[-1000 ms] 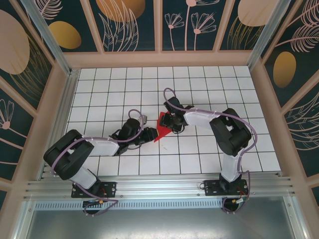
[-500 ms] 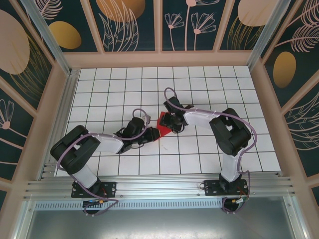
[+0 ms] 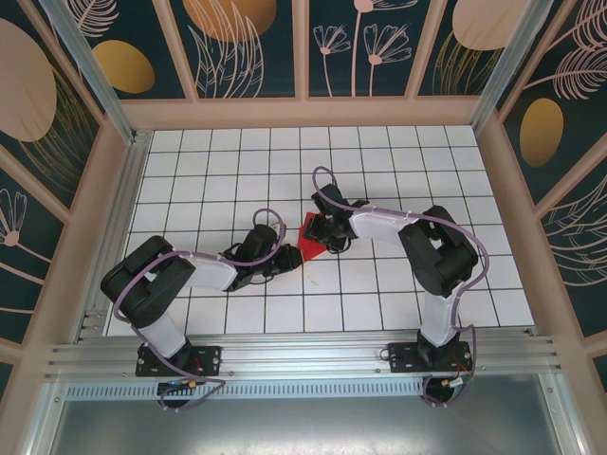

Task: Fold a paper plane with a square sheet of paper (pick it up from the middle)
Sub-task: Fourth fold the wing at the center of the table.

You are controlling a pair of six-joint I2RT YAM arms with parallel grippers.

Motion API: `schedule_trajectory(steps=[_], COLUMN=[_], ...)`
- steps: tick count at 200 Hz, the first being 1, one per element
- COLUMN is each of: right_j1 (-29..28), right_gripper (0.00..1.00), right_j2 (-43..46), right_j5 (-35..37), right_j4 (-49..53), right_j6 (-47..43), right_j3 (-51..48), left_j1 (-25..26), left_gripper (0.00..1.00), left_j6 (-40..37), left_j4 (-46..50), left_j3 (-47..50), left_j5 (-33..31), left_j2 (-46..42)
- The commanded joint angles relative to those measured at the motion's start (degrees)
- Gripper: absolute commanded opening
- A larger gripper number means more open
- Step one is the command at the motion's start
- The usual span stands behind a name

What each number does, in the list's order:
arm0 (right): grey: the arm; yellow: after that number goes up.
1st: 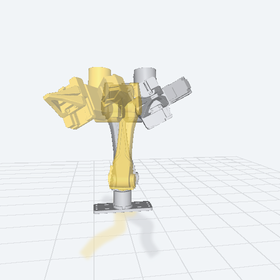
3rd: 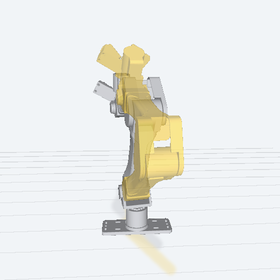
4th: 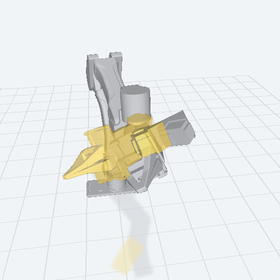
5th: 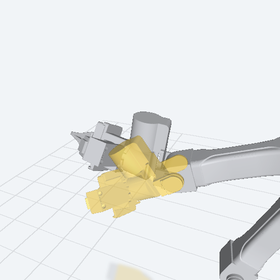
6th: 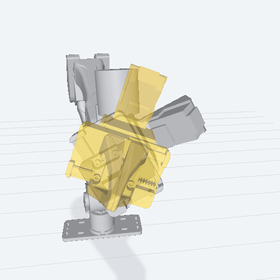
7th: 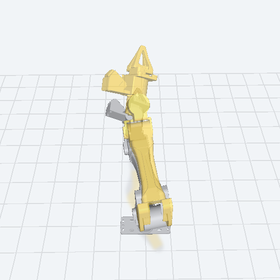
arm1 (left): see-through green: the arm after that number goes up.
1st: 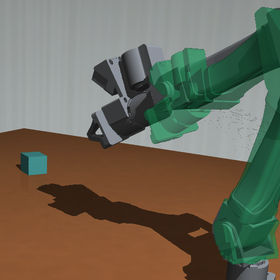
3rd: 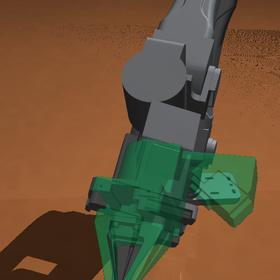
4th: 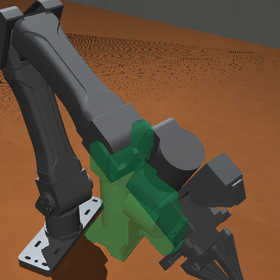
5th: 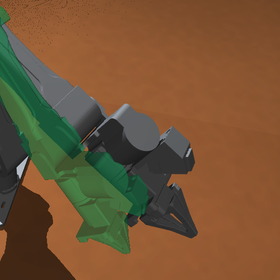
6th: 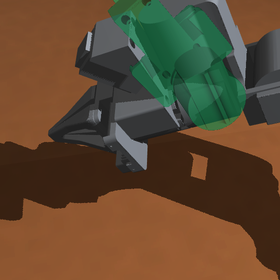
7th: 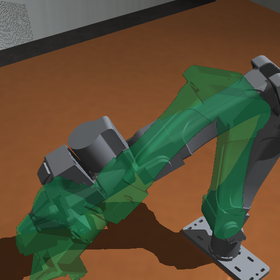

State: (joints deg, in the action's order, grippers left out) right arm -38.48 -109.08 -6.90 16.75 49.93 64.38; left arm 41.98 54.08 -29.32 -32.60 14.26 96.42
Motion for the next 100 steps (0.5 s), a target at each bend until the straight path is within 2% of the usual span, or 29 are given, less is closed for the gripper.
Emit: schedule_trajectory(steps=[1, 100], right_j1=[0.9, 0.9], right_gripper=[0.56, 0.56], right_j2=[-9.2, -9.2], right_j5=[6.9, 7.0], right_j4=[7.8, 7.9], right_j6=[0.3, 0.5], right_j3=[-5.4, -5.5], left_j1=[0.2, 0.1], left_gripper=[0.16, 0.15], left_j6=[-1.3, -1.0], left_j4=[1.6, 2.0], left_j3=[-1.0, -1.1], left_j5=[-1.4, -2.1], left_j2=[0.7, 1.4])
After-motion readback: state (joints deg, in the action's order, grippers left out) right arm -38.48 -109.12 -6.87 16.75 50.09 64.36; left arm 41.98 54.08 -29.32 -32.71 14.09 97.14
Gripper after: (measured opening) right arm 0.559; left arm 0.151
